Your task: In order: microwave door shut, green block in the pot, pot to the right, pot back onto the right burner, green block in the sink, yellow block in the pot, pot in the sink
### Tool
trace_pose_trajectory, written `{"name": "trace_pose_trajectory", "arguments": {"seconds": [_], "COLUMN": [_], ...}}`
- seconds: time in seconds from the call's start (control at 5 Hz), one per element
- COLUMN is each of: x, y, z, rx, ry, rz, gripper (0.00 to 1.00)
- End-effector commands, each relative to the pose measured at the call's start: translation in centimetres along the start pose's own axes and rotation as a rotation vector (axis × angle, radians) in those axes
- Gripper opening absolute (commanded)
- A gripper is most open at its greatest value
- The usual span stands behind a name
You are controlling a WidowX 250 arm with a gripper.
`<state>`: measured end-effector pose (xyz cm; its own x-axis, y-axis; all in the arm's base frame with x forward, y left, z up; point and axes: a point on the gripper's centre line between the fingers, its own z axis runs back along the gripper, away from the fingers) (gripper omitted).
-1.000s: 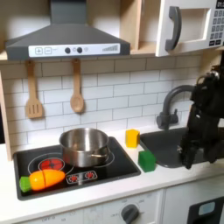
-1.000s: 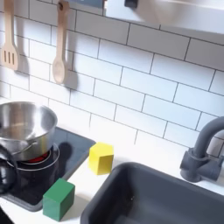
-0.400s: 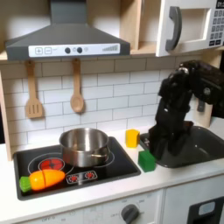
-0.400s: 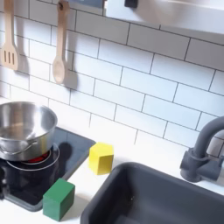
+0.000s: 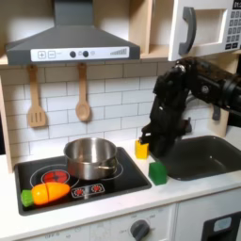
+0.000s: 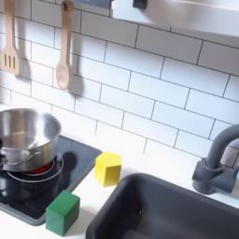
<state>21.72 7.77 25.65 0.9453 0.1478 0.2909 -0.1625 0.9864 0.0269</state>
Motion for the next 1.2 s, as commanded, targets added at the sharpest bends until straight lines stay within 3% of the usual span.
{"name": "trace_pose_trajectory", "arguments": {"seconds": [0.0,1.0], "x": [3.7,9.3], "y": [0.5,3.6], "z": [1.1,7.0], "rx": [-0.01,0.04], "ry": [-0.118,-0.392], "rz": [-0.011,0.014], "gripper": [0.0,0.0]}}
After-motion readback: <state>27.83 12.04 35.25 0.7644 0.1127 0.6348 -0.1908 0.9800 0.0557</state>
